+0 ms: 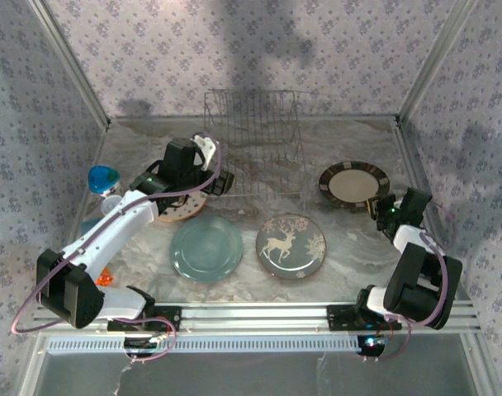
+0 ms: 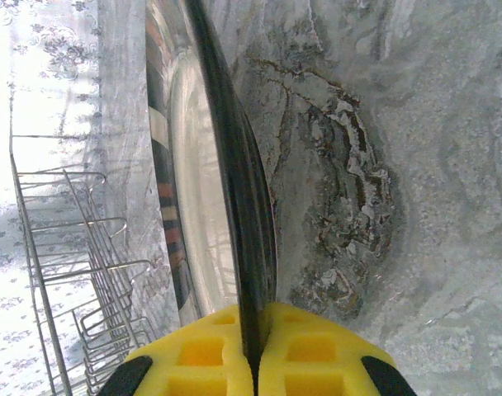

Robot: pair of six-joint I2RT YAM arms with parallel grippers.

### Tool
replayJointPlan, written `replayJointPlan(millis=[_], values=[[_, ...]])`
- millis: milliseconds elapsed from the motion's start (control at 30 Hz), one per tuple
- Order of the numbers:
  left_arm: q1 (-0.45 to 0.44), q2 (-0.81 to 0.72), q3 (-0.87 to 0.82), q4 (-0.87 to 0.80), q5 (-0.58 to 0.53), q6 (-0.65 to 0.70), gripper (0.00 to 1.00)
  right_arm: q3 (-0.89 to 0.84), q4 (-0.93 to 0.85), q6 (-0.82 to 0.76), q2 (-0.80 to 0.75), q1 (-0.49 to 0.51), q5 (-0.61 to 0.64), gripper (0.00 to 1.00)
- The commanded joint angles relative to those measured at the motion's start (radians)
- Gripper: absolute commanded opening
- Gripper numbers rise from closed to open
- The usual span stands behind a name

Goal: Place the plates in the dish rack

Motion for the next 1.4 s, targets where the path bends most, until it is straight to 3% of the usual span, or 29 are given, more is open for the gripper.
replayJointPlan(millis=[0, 500, 633, 867, 1133, 1367], values=[[-0.005, 0.0, 0.013, 0.014, 0.006, -0.004, 0.99, 0.078, 0.07, -0.02, -0.058, -0.009, -0.051, 0.0], [-0.005, 0.018, 0.025, 0.012, 0.04, -0.042, 1.0, 0.247, -0.092, -0.021, -0.173, -0.022, -0.065, 0.0], [-0.003, 0.017, 0.043, 0.022, 0.1, -0.107, 0.99, 0.314, -0.148, -0.022, -0.196, -0.021, -0.06, 0.0], [0.015, 0.039, 0.147, 0.043, 0.308, -0.337, 0.99, 0.432, -0.151, 0.03, -0.211, -0.005, -0.121, 0.0], [0.092, 0.1, 0.195, 0.193, 0.588, -0.654, 0.99, 0.483, -0.003, 0.127, -0.18, 0.128, -0.148, 0.0], [0.11, 0.144, 0.199, 0.187, 0.593, -0.706, 0.98, 0.462, 0.119, 0.147, -0.162, 0.325, -0.032, 0.0]])
